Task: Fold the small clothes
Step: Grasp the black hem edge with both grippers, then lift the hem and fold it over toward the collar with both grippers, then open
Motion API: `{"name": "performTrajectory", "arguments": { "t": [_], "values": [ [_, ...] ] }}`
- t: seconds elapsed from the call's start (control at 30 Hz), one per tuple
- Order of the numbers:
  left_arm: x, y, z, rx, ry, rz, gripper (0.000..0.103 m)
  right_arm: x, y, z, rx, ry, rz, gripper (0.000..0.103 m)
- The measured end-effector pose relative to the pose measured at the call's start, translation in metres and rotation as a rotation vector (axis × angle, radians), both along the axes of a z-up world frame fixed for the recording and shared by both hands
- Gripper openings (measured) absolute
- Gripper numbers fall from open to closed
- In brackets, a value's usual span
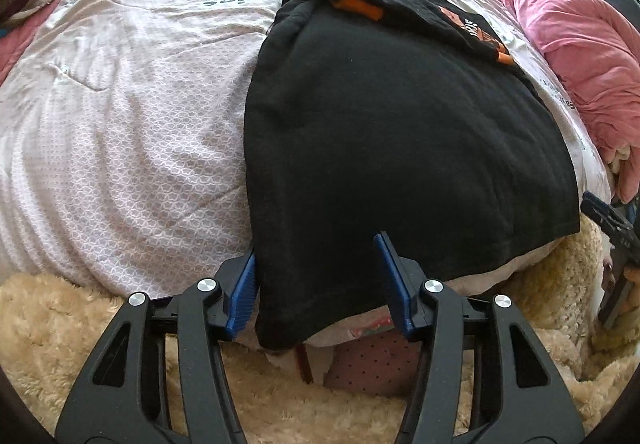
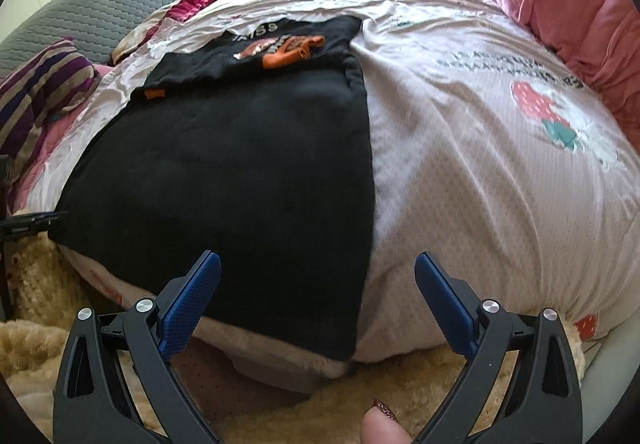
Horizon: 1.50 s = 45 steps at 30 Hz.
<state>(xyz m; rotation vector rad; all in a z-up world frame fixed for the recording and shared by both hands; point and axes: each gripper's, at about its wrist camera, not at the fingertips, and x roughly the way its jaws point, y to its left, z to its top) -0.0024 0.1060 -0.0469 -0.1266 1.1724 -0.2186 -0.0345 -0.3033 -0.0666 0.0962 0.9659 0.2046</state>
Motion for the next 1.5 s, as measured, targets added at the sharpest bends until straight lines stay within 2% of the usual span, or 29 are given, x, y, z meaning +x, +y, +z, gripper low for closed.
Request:
{"name": "performTrajectory", "arguments": {
  "t": [0.03, 0.07, 0.13, 0.3, 0.47, 0.53, 0.77, 0.83, 0.93, 1.0, 1.27, 1.5],
  "values": [
    [0.001, 0.000, -0.001, -0.001, 0.002, 0.002, 0.046, 0.000, 0.000, -0.001, 0.000, 0.005, 0.009, 0.090],
    [0.002, 0.000, -0.002, -0.001, 0.003, 0.003, 0.046, -0.001, 0.000, -0.003, -0.001, 0.014, 0.018, 0.078],
    [0.004, 0.000, -0.002, 0.000, 0.005, -0.001, 0.046, -0.001, 0.000, -0.008, -0.008, 0.039, 0.035, 0.066],
    [0.006, -0.001, -0.003, 0.000, 0.003, 0.001, 0.046, 0.001, 0.001, -0.020, -0.023, 0.090, 0.057, 0.048],
    [0.005, 0.002, -0.003, -0.013, 0.005, 0.006, 0.048, -0.004, 0.005, -0.019, -0.053, 0.088, 0.092, 0.017],
    [0.004, 0.004, -0.004, -0.019, 0.007, 0.009, 0.048, -0.007, 0.003, -0.014, -0.048, 0.083, 0.105, 0.010],
    [0.004, 0.006, -0.004, -0.045, 0.013, 0.023, 0.047, -0.012, 0.001, 0.028, 0.070, -0.047, 0.160, 0.008],
    [0.003, 0.007, -0.002, -0.032, 0.004, 0.042, 0.027, -0.009, 0.000, 0.041, 0.098, -0.092, 0.160, 0.008],
    [0.003, 0.013, 0.003, -0.056, -0.002, 0.053, 0.009, -0.002, -0.004, 0.056, 0.135, -0.141, 0.149, 0.008],
    [0.002, 0.015, 0.008, -0.074, -0.012, 0.053, 0.005, 0.005, -0.007, 0.064, 0.166, -0.164, 0.133, 0.008],
    [0.005, 0.027, 0.044, -0.161, -0.120, 0.063, 0.004, 0.020, -0.021, 0.079, 0.203, -0.217, 0.075, 0.008],
    [0.026, 0.032, 0.068, -0.205, -0.190, 0.081, 0.004, 0.033, -0.028, 0.086, 0.201, -0.247, 0.024, 0.008]
  ]
}}
